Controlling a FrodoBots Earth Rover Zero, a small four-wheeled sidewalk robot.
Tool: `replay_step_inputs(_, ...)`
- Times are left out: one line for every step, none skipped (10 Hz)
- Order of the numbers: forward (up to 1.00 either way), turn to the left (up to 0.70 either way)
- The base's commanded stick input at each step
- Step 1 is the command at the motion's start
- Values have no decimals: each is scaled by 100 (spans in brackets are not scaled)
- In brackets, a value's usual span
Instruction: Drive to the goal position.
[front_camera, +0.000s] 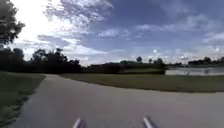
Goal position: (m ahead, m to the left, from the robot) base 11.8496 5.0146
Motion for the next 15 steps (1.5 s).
replay_step_inputs(69, 34)
replay_step_inputs(69, 34)
replay_step_inputs(69, 34)
replay_step_inputs(69, 34)
replay_step_inputs(69, 34)
replay_step_inputs(69, 34)
replay_step_inputs(69, 34)
replay_step_inputs(69, 22)
replay_step_inputs(69, 5)
replay_step_inputs(69, 3)
replay_step_inputs(69, 3)
replay_step_inputs(69, 3)
replay_step_inputs(69, 3)
replay_step_inputs(69, 3)
replay_step_inputs(69, 3)
